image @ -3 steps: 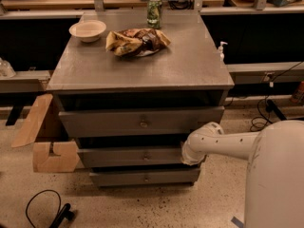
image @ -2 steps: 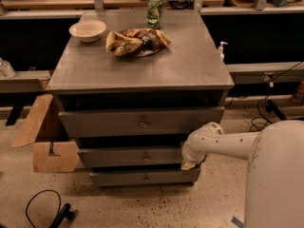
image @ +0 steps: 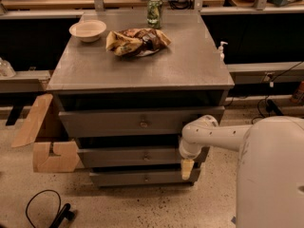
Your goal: Open middle drawer
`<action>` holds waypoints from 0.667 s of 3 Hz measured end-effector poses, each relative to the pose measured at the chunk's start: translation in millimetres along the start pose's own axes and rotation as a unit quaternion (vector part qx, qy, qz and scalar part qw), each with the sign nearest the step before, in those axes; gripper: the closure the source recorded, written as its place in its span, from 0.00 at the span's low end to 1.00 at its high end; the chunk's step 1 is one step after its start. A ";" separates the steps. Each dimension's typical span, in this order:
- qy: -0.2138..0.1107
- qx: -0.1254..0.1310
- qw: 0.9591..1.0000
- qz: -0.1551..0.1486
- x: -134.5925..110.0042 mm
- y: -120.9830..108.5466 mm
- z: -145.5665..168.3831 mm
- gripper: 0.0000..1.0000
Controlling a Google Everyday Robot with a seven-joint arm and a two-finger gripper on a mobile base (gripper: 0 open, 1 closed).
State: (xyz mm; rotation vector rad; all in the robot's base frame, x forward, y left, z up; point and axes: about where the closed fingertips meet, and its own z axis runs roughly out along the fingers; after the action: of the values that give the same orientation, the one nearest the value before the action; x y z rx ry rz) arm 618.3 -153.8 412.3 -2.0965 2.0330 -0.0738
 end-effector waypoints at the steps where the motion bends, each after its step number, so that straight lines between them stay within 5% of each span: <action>1: 0.000 0.000 1.000 0.000 0.0 0.0 0.0 0.00; 2: 0.003 0.004 1.000 0.003 0.4 8.1 3.8 0.18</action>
Offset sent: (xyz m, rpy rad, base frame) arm -0.0153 -0.0010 -0.0092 -0.0100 -0.0239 -0.0223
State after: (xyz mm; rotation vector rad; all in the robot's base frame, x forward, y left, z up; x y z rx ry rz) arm 611.1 -153.9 407.0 -2.0876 2.0394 -0.0863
